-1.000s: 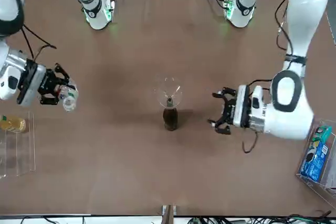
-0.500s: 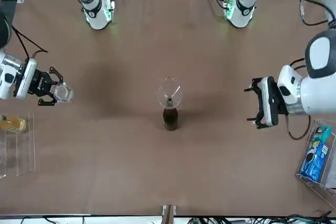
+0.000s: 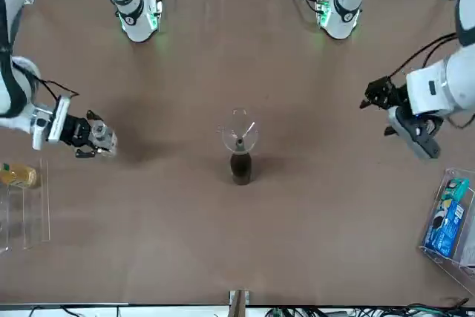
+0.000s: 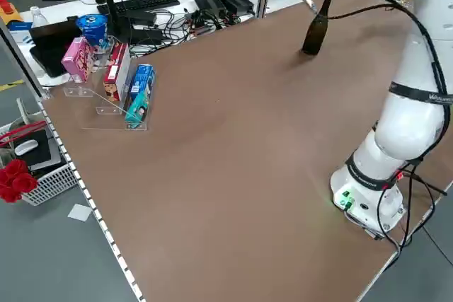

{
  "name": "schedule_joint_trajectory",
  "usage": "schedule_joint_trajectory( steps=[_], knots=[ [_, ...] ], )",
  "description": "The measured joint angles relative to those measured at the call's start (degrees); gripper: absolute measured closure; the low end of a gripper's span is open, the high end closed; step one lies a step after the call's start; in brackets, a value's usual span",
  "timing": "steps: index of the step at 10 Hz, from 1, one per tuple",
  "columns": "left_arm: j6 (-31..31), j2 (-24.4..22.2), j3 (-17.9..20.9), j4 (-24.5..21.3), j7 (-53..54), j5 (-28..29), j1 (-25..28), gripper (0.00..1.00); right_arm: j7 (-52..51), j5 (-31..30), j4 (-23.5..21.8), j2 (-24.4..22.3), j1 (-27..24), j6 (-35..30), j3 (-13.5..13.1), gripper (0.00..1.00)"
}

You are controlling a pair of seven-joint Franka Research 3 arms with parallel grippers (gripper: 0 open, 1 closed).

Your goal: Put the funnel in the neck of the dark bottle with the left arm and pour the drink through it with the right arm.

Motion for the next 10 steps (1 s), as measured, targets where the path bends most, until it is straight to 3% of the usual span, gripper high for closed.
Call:
schedule_joint_trajectory(
  steps=[3, 6, 10],
  knots=[
    [-0.02, -1.85, 0.12, 0.33, -1.97, -0.01, 3.65, 0.00, -8.23, 4.29, 0.06, 7.61, -0.03, -6.32, -1.61, 0.59],
    [-1.46, -5.10, 0.20, 0.27, -3.08, 3.37, 5.73, 0.00, -12.05, 6.26, 0.17, 12.08, -0.03, -11.02, -2.63, 0.59],
    [0.49, -5.46, -0.02, -2.19, -11.40, 5.29, 5.58, 0.00, -14.15, 7.29, 0.37, 15.49, -0.03, -12.19, -2.89, 0.57]
  ],
)
